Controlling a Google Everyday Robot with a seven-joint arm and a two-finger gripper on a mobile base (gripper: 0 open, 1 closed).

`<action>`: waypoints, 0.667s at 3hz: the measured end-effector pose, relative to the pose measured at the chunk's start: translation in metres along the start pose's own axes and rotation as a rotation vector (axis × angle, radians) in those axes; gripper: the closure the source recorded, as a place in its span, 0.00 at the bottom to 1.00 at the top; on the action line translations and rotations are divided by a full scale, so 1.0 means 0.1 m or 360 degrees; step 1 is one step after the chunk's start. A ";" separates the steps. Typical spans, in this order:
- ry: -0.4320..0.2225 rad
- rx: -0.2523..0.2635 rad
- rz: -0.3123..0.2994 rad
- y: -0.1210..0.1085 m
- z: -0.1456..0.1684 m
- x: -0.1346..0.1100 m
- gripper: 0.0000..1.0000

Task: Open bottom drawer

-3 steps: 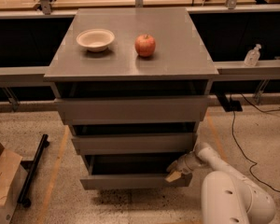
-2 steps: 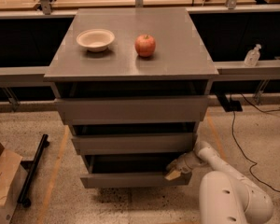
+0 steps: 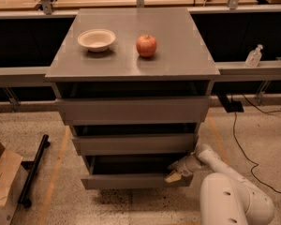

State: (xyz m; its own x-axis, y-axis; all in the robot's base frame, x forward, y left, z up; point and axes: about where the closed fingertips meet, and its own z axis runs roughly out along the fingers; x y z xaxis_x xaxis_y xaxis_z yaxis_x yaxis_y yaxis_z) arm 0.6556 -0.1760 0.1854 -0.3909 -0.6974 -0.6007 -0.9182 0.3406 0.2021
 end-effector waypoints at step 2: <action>0.0047 -0.0118 0.0297 0.46 -0.02 0.33 0.00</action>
Offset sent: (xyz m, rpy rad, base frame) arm -0.2053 -0.0339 -0.0373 0.0281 0.6245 -0.3403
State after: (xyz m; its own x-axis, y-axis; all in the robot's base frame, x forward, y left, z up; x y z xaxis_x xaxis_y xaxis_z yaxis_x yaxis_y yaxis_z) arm 0.6003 -0.1852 0.1764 -0.5556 -0.6452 -0.5245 -0.8313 0.4193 0.3648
